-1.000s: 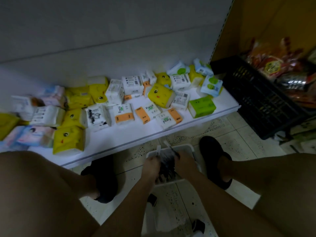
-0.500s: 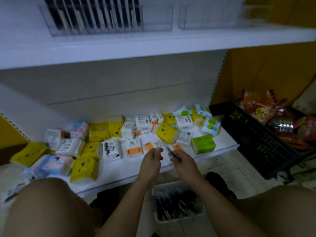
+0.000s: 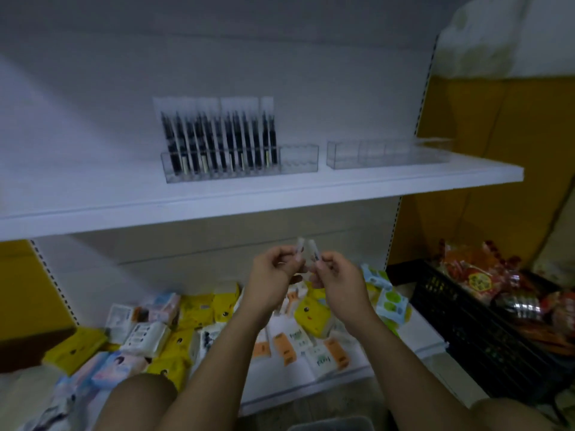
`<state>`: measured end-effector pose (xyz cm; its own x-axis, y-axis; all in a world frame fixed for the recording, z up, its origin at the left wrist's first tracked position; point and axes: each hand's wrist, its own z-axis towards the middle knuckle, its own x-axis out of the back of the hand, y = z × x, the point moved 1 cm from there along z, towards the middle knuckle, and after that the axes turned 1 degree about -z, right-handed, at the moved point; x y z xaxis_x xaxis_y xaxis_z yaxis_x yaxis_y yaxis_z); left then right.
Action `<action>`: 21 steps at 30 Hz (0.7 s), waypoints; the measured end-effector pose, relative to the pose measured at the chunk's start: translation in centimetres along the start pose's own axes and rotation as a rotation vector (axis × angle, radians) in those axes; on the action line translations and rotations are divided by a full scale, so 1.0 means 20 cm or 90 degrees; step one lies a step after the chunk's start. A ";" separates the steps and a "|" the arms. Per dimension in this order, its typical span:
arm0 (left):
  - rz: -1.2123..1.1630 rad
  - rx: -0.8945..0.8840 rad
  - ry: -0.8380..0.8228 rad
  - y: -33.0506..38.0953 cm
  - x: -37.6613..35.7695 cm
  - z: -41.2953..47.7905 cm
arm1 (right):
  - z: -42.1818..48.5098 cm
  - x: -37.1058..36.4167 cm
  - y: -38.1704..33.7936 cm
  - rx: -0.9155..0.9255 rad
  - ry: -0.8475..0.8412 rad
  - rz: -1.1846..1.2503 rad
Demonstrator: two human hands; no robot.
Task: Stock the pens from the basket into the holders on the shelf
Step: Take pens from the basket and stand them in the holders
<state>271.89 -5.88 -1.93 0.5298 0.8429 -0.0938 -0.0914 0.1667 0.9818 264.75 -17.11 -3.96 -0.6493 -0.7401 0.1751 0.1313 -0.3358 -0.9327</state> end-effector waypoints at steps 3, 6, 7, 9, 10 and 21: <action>0.011 -0.080 -0.015 0.19 0.00 0.02 | 0.05 0.02 -0.16 0.062 -0.008 0.017; 0.033 -0.137 -0.031 0.35 0.01 0.05 | 0.10 0.04 -0.30 0.120 0.005 0.010; 0.037 -0.149 -0.029 0.40 0.01 0.07 | 0.12 0.05 -0.36 0.138 0.018 0.005; 0.055 -0.175 -0.023 0.51 0.01 0.11 | 0.18 0.06 -0.47 0.159 0.042 0.009; 0.073 -0.189 -0.020 0.56 0.01 0.14 | 0.21 0.06 -0.52 0.164 0.048 0.014; 0.208 -0.350 0.001 0.97 0.05 0.41 | 0.61 0.05 -0.87 0.210 -0.032 0.064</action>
<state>277.61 -5.93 18.35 0.4004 0.8951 0.1960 -0.6674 0.1384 0.7317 270.98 -19.07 16.32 -0.5837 -0.8045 0.1103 0.4336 -0.4236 -0.7953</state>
